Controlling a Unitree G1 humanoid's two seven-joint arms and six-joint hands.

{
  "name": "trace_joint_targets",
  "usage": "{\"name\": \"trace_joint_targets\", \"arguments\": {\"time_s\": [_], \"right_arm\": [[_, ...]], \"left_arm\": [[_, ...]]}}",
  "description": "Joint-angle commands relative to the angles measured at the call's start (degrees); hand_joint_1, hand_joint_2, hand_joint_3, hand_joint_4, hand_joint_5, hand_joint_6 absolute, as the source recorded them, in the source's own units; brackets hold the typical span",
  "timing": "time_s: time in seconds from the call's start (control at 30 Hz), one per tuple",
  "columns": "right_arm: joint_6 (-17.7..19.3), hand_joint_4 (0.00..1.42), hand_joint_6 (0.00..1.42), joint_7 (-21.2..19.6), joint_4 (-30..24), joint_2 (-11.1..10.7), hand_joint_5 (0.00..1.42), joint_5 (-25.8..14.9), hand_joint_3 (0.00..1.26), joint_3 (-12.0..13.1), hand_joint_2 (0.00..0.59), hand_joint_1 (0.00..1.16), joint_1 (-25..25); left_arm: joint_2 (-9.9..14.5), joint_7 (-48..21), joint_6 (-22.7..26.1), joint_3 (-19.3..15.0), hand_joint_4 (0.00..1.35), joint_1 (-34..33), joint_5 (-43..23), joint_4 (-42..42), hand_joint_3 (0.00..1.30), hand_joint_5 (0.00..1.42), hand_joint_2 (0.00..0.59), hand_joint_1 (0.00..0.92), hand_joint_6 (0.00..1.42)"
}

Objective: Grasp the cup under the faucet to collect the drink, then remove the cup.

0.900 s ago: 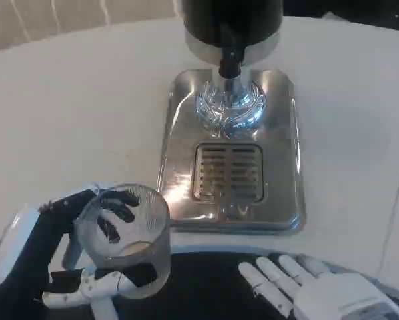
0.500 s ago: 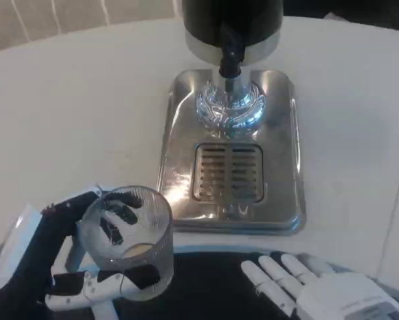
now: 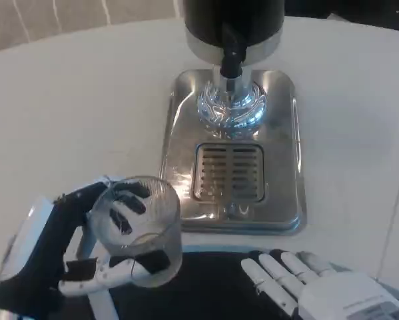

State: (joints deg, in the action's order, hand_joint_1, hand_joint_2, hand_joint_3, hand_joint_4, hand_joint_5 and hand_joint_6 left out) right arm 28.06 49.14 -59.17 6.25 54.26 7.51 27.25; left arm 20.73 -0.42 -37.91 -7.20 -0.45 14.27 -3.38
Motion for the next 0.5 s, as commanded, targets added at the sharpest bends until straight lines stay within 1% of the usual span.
{"name": "trace_joint_targets", "arguments": {"time_s": [0.03,0.1,0.23,0.33,0.5], "right_arm": [[0.9,0.0,0.0,-0.3,-0.8,11.8,0.0,-1.9,0.0,2.1,0.47,0.28,-0.3],[0.6,0.0,0.0,0.2,-0.8,11.2,0.0,-2.3,0.0,2.9,0.47,0.27,-0.4],[0.4,0.0,0.0,0.8,-0.8,10.5,0.0,-3.4,0.0,4.7,0.469,0.27,-0.7],[0.6,0.0,0.0,1.2,-0.8,10.4,0.0,-4.1,0.0,5.8,0.469,0.26,-0.8],[0.8,0.0,0.0,1.6,-0.8,10.4,0.0,-4.9,0.0,7.3,0.469,0.26,-0.4]], "left_arm": [[-2.6,3.9,1.1,0.6,1.14,-6.3,2.0,-5.1,0.94,1.38,0.0,0.609,1.35],[-3.4,5.3,1.4,1.0,1.14,-9.8,2.9,-8.2,0.94,1.38,0.0,0.609,1.35],[-4.0,7.5,0.9,1.8,1.14,-15.1,4.5,-13.9,0.94,1.38,0.0,0.611,1.35],[-4.5,9.3,0.5,3.1,1.14,-19.5,6.3,-19.3,0.94,1.38,0.0,0.615,1.37],[-5.1,11.5,0.0,5.0,1.14,-24.3,7.6,-25.8,0.94,1.38,0.0,0.616,1.37]]}}
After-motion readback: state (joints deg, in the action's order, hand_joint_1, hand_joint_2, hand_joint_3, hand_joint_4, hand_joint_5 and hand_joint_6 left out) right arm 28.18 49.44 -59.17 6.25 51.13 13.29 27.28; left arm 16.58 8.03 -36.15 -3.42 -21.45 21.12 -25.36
